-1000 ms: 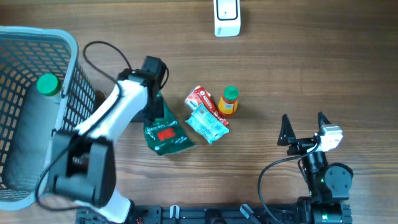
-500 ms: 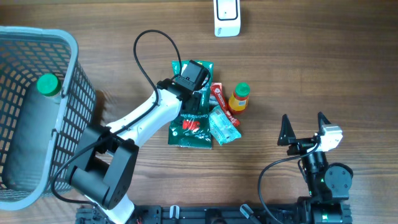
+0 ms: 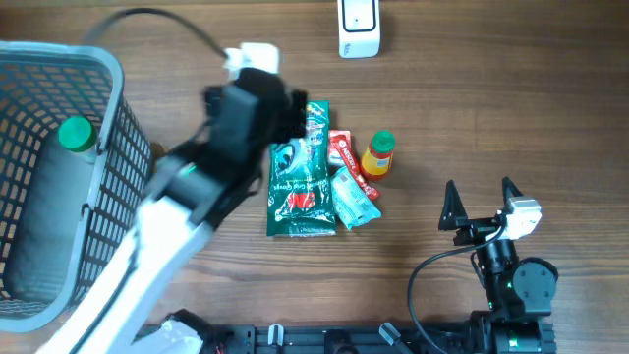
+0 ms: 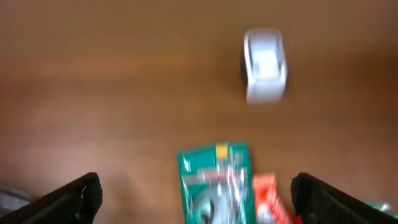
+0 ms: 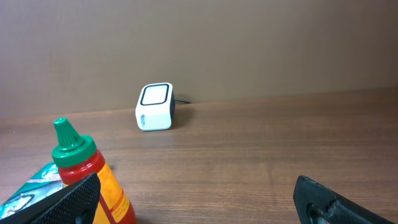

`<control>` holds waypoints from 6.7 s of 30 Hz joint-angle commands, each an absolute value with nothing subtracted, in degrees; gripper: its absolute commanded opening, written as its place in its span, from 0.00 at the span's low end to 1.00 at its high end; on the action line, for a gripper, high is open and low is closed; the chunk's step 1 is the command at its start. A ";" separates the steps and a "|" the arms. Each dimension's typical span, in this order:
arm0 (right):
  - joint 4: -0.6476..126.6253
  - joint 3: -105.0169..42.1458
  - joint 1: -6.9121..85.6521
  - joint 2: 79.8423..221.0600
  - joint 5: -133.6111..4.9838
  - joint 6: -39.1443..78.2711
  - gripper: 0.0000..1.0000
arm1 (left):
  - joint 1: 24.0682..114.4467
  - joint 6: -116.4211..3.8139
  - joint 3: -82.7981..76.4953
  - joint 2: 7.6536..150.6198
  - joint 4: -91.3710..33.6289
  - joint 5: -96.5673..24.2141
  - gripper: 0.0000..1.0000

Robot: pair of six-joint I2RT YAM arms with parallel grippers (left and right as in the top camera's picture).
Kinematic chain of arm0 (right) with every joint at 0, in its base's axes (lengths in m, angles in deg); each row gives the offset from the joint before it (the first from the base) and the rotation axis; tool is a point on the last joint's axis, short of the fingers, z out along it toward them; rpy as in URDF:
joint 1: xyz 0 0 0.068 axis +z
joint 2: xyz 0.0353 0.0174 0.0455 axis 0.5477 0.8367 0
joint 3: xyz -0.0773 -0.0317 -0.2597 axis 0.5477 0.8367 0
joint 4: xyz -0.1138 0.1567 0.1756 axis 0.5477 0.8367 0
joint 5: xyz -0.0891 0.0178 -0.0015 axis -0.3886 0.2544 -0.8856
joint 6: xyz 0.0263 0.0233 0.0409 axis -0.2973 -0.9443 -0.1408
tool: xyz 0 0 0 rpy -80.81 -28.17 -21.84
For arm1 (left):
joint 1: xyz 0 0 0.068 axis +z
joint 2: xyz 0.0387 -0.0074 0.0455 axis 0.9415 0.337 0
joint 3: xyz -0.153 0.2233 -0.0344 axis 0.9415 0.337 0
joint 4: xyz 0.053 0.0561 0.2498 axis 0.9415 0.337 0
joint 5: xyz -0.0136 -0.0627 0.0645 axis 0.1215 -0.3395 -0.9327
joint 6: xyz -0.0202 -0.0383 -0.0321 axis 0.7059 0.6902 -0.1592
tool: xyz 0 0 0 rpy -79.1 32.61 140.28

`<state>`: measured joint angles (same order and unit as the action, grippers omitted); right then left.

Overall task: Scan the item barcode
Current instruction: 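Lay the gloves pack on the table left of the wipes, then grasp the green-capped bottle in the basket with the left gripper, then carry the green-capped bottle right and set it upright on the table, then release the bottle and retract the left arm toward rest, then reach the right gripper down and grasp the green-capped bottle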

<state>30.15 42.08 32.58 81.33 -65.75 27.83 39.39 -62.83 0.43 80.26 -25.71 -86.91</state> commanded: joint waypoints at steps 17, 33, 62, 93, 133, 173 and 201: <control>29.80 42.15 32.65 80.98 -65.09 28.94 1.00 | 97.46 -55.13 -1.62 76.98 -28.27 -92.55 1.00; 29.80 42.15 32.65 80.98 -65.09 28.92 1.00 | 102.34 -101.32 -1.56 101.70 -26.76 -57.81 1.00; 29.80 42.15 32.65 80.98 -65.09 28.90 1.00 | 104.98 -104.14 -1.10 118.01 -38.98 -52.92 0.58; 29.80 42.15 32.65 80.98 -65.09 28.90 1.00 | 46.32 -88.79 -1.67 77.31 -38.21 -40.26 0.50; 29.80 42.15 32.65 80.98 -65.09 28.90 1.00 | 15.04 -86.06 -1.73 119.85 -48.92 -58.97 1.00; 29.80 42.15 32.65 80.98 -65.09 28.90 1.00 | 42.01 -132.11 -1.69 82.60 -70.10 -96.61 1.00; 28.31 42.15 32.65 80.98 -33.59 -29.05 1.00 | 72.46 -91.05 13.85 23.04 -35.85 -31.70 1.00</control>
<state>28.71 42.06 32.82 81.22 -39.98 -29.57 75.45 -92.58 11.30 24.72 -35.70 -32.15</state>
